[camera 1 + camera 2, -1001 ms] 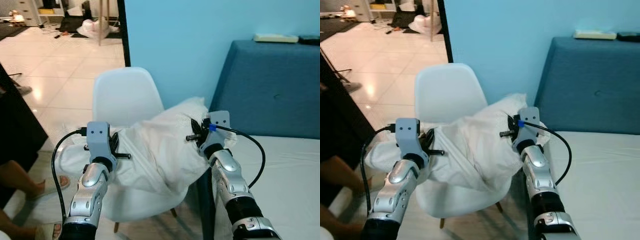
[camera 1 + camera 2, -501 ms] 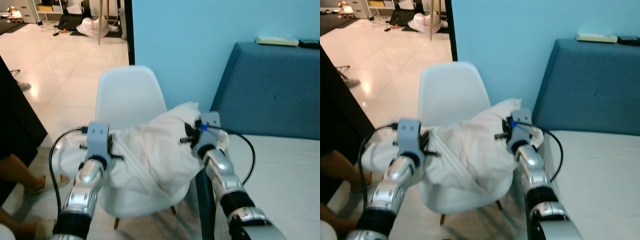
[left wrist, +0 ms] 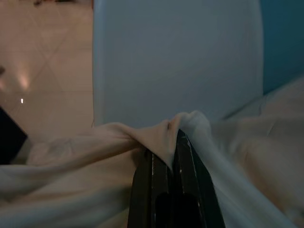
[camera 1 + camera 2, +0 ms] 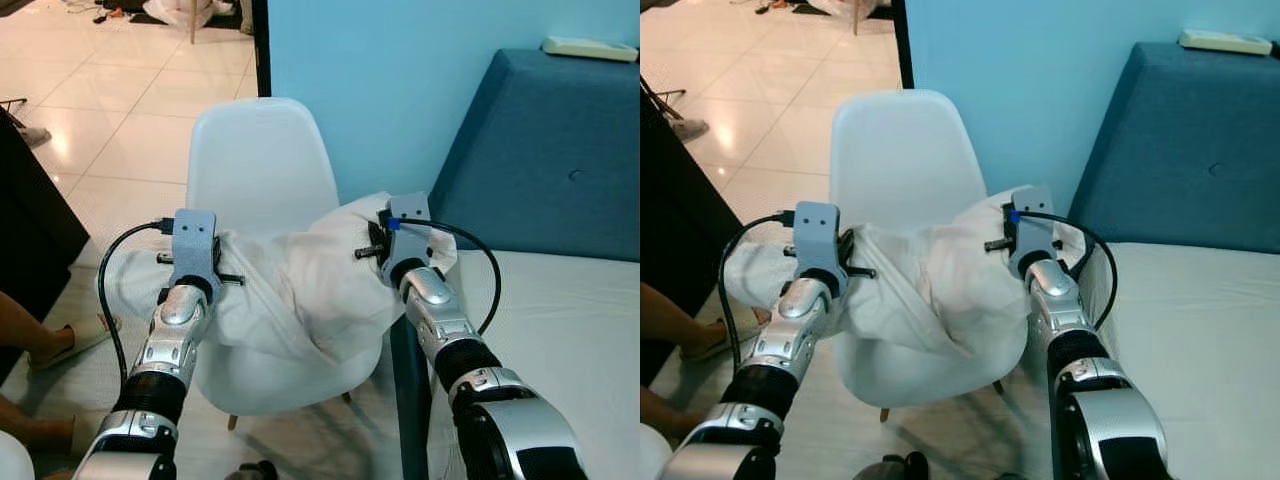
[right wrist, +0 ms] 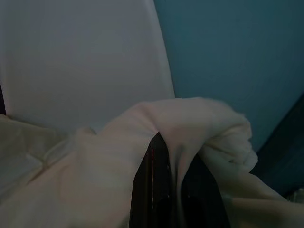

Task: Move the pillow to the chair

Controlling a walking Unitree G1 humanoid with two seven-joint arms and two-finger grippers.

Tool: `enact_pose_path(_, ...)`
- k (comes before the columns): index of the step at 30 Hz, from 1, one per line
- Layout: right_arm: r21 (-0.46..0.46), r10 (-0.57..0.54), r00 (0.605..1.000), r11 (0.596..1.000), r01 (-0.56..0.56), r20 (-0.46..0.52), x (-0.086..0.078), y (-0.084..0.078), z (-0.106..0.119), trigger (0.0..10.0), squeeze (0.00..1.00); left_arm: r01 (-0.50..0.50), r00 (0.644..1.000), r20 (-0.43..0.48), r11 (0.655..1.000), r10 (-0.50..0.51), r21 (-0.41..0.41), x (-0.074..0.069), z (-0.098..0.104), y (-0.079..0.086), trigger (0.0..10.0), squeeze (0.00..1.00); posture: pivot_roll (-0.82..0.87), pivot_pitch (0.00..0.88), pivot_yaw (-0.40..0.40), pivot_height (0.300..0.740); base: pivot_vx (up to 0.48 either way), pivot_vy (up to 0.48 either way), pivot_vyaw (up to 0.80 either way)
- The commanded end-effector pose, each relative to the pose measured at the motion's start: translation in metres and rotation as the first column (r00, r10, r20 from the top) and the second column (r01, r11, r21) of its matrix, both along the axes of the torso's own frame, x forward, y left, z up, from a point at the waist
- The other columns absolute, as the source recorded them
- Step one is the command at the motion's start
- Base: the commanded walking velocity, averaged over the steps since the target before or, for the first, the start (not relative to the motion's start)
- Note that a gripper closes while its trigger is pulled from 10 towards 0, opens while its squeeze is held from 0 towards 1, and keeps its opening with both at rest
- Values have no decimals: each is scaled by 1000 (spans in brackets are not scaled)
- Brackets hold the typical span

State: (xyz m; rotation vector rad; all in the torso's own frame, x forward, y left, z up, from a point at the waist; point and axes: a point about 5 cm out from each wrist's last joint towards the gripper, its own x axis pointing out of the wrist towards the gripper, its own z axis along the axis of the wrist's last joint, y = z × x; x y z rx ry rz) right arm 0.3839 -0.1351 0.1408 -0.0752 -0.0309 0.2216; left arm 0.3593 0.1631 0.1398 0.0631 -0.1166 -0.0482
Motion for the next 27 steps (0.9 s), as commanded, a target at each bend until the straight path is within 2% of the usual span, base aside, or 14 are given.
enact_pose_path(1, 26, 25, 998, 999, -27, 54, 2, 8, 8, 10000, 0, 37, 994, 99, 999, -37, -2, 2, 14, -10, 10000, 0, 49, 165, -16, 740, 0, 0, 0)
enact_pose_path(5, 58, 28, 995, 998, -34, 101, 2, 9, 14, 10000, 0, 64, 990, 125, 998, -63, -1, 1, 14, -13, 10000, 0, 47, 162, -16, 725, 0, 0, 0)
enact_pose_path(27, 54, 5, 993, 998, -12, 121, 5, 6, 20, 10000, 0, 83, 987, 140, 997, -83, 4, 3, 12, -16, 10000, 0, 51, 174, -3, 641, 0, 0, 0)
